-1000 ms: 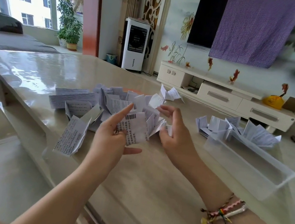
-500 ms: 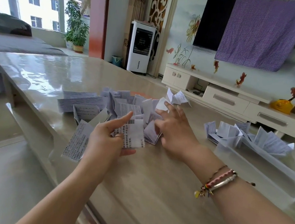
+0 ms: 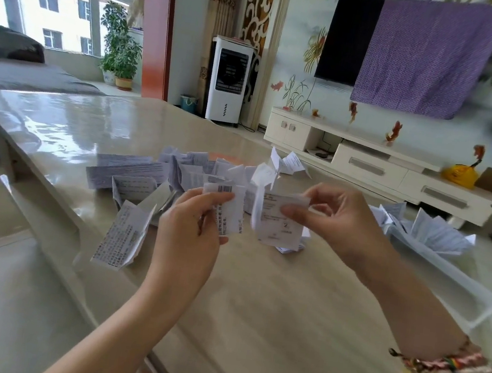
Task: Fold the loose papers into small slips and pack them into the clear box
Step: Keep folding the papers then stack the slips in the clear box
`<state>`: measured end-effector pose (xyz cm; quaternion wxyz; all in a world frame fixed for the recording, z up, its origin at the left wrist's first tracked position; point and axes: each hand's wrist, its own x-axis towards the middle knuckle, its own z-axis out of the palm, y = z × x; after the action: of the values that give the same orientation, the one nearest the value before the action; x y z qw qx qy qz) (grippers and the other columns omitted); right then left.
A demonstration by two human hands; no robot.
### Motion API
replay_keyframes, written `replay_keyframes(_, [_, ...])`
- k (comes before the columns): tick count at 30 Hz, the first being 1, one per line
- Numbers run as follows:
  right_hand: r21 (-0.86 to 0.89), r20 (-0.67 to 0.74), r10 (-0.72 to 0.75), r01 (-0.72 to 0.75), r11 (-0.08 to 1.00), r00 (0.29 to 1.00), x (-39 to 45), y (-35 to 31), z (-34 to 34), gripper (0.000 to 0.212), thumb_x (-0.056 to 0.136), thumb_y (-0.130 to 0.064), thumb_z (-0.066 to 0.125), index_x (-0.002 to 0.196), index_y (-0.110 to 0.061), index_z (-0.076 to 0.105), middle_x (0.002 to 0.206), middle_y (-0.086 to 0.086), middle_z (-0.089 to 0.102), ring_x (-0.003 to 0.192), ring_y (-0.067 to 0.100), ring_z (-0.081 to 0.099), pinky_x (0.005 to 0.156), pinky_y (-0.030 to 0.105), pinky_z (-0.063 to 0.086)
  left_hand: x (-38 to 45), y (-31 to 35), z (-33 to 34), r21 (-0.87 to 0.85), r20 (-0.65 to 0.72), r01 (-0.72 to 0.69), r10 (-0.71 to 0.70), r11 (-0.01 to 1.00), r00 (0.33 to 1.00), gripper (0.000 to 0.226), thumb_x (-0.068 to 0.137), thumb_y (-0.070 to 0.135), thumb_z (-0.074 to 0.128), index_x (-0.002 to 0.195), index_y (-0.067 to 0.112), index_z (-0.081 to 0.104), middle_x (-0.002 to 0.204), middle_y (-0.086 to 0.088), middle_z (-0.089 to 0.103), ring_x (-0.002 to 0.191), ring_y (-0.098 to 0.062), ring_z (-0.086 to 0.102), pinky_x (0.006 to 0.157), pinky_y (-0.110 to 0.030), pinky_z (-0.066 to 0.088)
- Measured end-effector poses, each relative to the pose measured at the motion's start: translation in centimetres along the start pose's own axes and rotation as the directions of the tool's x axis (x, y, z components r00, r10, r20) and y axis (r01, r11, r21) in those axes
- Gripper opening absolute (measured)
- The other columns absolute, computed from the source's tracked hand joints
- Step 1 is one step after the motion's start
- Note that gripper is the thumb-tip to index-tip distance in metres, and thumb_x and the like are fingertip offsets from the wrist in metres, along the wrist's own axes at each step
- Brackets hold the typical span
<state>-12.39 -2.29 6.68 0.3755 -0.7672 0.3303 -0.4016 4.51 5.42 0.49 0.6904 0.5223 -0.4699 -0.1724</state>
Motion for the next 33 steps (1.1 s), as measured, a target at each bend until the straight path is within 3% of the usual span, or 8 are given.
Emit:
replay_keyframes(3, [-0.015,0.007,0.014,-0.014,1.0,1.0,-1.2,0.0,1.0,0.024,0.072,-0.011,0.08,0.065,-0.005,0.058,0.064,-0.002,0.06,0.05,-0.005,0.057,0.048,0.008,0.041,-0.7,-0.1,1.3,-0.045,0.121,0.033,-0.028,0.998,0.992,0.012,0.089,0.028,0.065,0.097,0.022,0.072,0.106,0.008,0.061,0.092,-0.023,0.068,0.068,-0.035,0.06])
replay_keyframes(5, [-0.033,0.017,0.009,-0.008,0.999,1.0,-1.6,0.3,1.5,0.028,0.075,-0.008,0.079,0.064,-0.006,0.053,0.063,-0.002,0.05,0.043,-0.006,0.049,0.043,0.005,0.035,-1.1,-0.1,2.1,-0.074,0.203,0.063,-0.047,0.995,0.978,0.026,0.08,0.044,0.073,0.096,0.024,0.072,0.106,0.002,0.065,0.093,-0.029,0.068,0.072,-0.046,0.059])
replay_keyframes(10, [0.091,0.032,0.094,-0.097,0.991,0.995,-1.5,1.3,1.1,0.017,0.07,-0.018,0.079,0.064,-0.015,0.063,0.065,-0.007,0.067,0.06,-0.003,0.063,0.054,0.01,0.045,-1.3,1.0,2.3,-0.259,0.189,0.217,-0.171,0.941,0.967,0.002,0.085,0.004,0.066,0.085,0.006,0.067,0.091,-0.007,0.071,0.075,-0.017,0.072,0.059,-0.032,0.059])
replay_keyframes(15, [0.208,-0.05,0.182,-0.167,0.964,0.982,-1.4,2.1,0.1,0.032,0.064,-0.033,0.075,0.076,-0.005,0.068,0.071,-0.004,0.073,0.069,0.004,0.067,0.064,0.013,0.049,-0.8,0.4,2.1,-0.201,0.055,0.217,-0.21,0.955,0.976,0.023,0.084,0.005,0.07,0.068,0.012,0.055,0.08,-0.004,0.067,0.067,-0.013,0.068,0.049,-0.029,0.056])
replay_keyframes(18, [0.323,-0.172,0.168,-0.105,0.941,0.971,-1.4,2.0,-0.5,0.022,0.067,-0.037,0.073,0.074,-0.016,0.07,0.073,-0.007,0.072,0.072,0.003,0.065,0.074,0.018,0.048,-0.6,-0.3,2.0,-0.096,-0.015,0.193,-0.196,0.976,0.981,0.023,0.084,0.007,0.071,0.069,0.015,0.056,0.069,0.008,0.062,0.065,-0.016,0.065,0.045,-0.027,0.054])
replay_keyframes(21, [0.372,-0.13,0.123,-0.067,0.926,0.984,-1.6,1.7,-0.3,0.016,0.069,-0.037,0.07,0.069,-0.021,0.072,0.075,-0.007,0.071,0.075,0.003,0.064,0.078,0.021,0.047,-0.6,-0.5,1.9,-0.047,0.004,0.187,-0.187,0.981,0.982,0.014,0.086,0.006,0.068,0.084,0.019,0.063,0.081,0.004,0.065,0.07,-0.018,0.067,0.048,-0.029,0.055])
replay_keyframes(27, [-0.021,0.062,0.068,-0.067,0.998,0.996,-1.8,2.8,2.3,0.007,0.09,-0.014,0.065,0.086,-0.017,0.069,0.08,-0.002,0.065,0.07,0.001,0.056,0.066,0.012,0.047,-1.1,-0.4,2.3,-0.079,0.133,0.191,-0.179,0.978,0.975,0.045,0.096,0.007,0.053,0.127,0.04,0.048,0.109,0.004,0.063,0.093,-0.019,0.068,0.065,-0.044,0.06])
replay_keyframes(33, [0.1,-0.021,0.004,-0.001,0.995,1.0,-2.0,3.3,3.7,0.023,0.084,-0.005,0.071,0.095,-0.023,0.063,0.074,-0.001,0.052,0.064,0.015,0.052,0.061,0.024,0.051,-1.2,-0.8,2.5,-0.038,0.083,0.124,-0.121,0.992,0.989,0.02,0.095,0.034,0.045,0.11,0.027,0.056,0.105,-0.001,0.063,0.102,-0.025,0.062,0.084,-0.055,0.053])
